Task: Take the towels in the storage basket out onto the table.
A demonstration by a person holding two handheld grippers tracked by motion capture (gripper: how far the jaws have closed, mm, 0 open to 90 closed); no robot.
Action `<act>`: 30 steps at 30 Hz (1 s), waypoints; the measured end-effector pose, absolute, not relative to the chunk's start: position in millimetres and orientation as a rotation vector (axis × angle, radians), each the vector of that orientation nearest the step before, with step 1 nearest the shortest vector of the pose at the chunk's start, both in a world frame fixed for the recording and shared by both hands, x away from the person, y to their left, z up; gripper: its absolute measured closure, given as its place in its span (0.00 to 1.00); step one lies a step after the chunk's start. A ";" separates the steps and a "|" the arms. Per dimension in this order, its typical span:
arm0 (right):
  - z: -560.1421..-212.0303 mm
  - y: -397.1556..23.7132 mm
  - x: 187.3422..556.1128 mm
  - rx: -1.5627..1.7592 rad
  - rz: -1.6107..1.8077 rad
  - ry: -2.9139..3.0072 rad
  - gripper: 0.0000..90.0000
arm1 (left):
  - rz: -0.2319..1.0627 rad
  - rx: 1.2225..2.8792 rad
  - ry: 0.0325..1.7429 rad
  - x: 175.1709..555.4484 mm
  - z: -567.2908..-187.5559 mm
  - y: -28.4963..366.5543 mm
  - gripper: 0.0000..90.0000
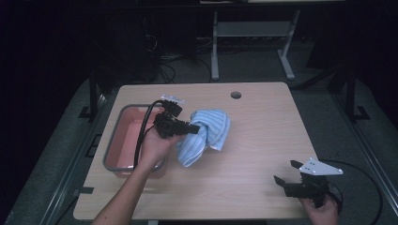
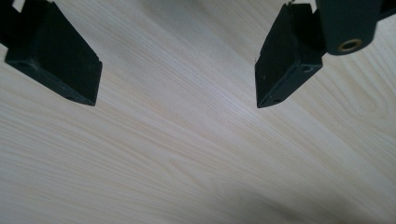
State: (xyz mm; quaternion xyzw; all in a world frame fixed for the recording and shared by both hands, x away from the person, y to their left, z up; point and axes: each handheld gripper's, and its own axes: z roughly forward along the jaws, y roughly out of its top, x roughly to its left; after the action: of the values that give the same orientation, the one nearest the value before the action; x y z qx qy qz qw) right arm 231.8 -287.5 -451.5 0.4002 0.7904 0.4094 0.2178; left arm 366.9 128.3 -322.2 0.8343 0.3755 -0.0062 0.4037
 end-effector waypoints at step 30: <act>-450.1 -288.6 232.4 1.102 1.144 2.180 0.16 | -0.084 2.140 0.938 381.4 -348.8 88.2 0.86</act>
State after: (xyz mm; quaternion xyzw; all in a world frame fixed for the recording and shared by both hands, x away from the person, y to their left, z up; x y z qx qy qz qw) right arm 232.4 -288.6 -450.1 0.3985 0.7884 0.4136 0.2203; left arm 381.4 88.2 -348.8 0.8424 0.3692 -0.0332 0.3911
